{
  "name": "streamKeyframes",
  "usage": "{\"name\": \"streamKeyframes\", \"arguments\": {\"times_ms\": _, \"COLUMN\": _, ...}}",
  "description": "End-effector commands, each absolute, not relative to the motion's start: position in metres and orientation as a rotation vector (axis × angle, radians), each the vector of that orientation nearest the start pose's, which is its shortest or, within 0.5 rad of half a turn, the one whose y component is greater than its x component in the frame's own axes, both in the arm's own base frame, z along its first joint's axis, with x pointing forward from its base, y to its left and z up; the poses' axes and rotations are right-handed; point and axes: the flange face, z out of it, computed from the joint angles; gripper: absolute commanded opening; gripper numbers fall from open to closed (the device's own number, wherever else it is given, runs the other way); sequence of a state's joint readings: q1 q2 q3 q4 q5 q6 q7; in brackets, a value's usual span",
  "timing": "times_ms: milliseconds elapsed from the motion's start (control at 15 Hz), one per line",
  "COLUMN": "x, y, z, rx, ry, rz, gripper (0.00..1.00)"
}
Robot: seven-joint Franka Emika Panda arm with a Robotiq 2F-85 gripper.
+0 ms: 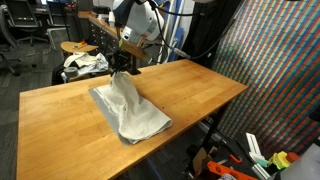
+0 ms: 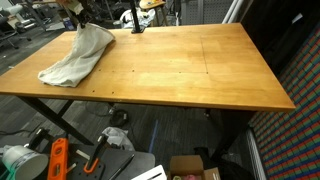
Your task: Fold the towel in half
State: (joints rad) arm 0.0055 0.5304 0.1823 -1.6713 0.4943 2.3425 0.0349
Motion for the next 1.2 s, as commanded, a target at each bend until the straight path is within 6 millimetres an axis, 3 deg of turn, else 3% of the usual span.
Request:
{"name": "streamKeyframes", "arguments": {"times_ms": 0, "x": 0.698, "y": 0.137, "z": 0.320, "rx": -2.630, "ry": 0.344, "rz": -0.094, "gripper": 0.04}}
{"name": "streamKeyframes", "arguments": {"times_ms": 467, "x": 0.698, "y": 0.164, "z": 0.321, "rx": -2.596, "ry": 0.331, "rz": -0.037, "gripper": 0.04}}
{"name": "streamKeyframes", "arguments": {"times_ms": 1133, "x": 0.721, "y": 0.177, "z": 0.331, "rx": -2.533, "ry": 0.474, "rz": -0.077, "gripper": 0.04}}
